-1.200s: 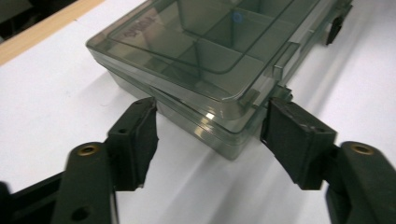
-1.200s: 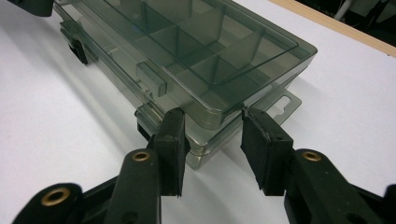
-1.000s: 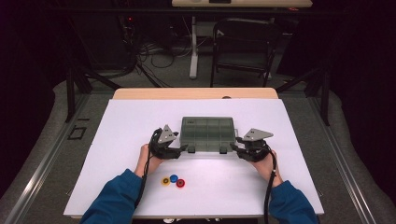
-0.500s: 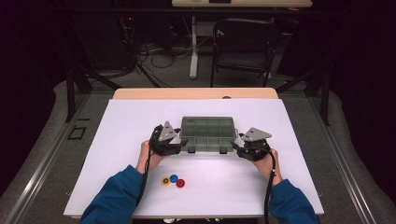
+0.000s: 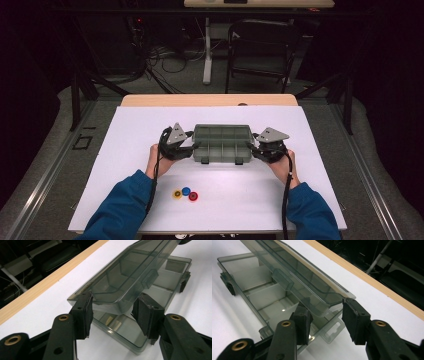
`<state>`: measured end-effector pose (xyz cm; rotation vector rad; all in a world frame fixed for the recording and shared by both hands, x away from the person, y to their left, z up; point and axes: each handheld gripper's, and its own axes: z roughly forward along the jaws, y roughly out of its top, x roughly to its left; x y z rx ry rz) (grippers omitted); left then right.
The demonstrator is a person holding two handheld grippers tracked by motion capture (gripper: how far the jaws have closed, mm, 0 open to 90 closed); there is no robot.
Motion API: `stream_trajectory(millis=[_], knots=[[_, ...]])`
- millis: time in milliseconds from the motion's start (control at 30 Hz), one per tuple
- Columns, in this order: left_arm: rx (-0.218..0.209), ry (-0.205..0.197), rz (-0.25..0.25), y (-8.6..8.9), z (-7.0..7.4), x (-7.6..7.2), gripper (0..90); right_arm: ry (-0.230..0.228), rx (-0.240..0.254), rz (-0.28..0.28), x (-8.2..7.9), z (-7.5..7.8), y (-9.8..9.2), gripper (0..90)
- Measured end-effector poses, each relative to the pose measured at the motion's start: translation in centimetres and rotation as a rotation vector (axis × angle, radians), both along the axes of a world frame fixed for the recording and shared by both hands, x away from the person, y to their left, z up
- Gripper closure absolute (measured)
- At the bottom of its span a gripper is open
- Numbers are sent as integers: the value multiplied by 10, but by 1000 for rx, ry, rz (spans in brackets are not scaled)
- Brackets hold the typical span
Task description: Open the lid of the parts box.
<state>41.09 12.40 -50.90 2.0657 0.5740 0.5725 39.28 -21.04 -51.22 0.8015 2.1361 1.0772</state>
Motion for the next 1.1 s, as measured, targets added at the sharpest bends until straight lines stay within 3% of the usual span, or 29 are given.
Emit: stream_trajectory(millis=[267,400,700,1100], knots=[[-2,-2,-32,1,2,12,524,0,26,2,8,-1,-4,601],[-6,-20,-29,3,4,15,574,7,40,0,12,2,-4,618],[-26,4,-30,5,6,26,589,15,53,1,23,9,-3,635],[-52,7,-11,7,9,29,656,19,76,-13,31,13,-4,670]])
